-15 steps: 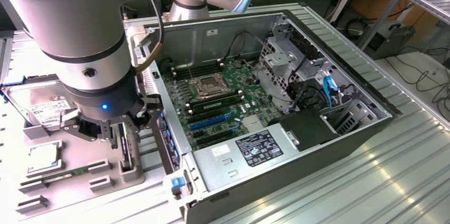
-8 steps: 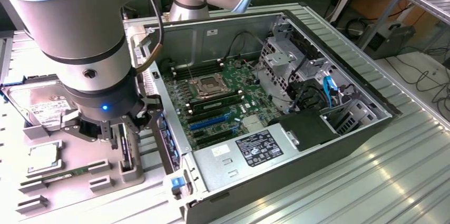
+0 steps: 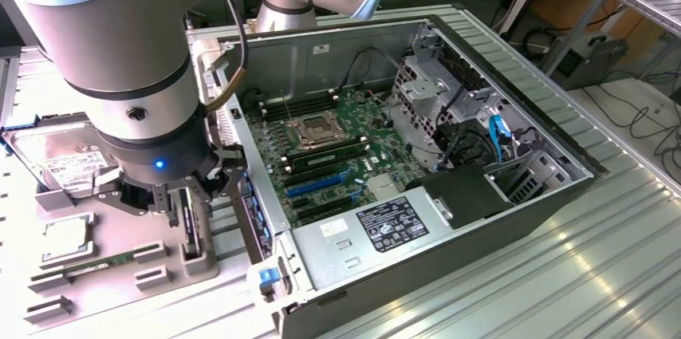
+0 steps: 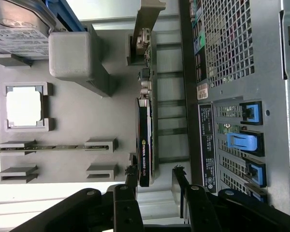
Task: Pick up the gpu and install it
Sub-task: 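Pick up the gpu and move the gpu toward the slot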
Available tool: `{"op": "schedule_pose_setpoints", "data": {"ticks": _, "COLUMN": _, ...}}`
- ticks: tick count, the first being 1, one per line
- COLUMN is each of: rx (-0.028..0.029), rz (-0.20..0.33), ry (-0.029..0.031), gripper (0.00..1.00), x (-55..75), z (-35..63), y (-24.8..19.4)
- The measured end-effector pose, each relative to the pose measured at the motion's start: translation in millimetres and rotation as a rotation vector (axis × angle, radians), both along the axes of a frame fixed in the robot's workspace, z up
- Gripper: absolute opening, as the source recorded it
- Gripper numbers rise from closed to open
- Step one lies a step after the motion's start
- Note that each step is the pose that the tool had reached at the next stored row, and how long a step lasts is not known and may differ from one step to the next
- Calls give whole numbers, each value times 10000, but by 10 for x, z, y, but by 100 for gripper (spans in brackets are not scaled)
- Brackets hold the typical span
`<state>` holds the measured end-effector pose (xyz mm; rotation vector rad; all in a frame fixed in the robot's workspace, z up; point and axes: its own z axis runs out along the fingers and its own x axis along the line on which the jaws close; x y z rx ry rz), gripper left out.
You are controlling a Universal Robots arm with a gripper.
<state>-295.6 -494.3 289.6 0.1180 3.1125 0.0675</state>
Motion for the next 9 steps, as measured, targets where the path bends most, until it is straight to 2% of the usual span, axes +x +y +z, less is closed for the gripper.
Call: {"op": "schedule_pose_setpoints", "data": {"ticks": 9, "rx": 0, "rz": 0, "ry": 0, "gripper": 42, "x": 0, "z": -20, "y": 0}}
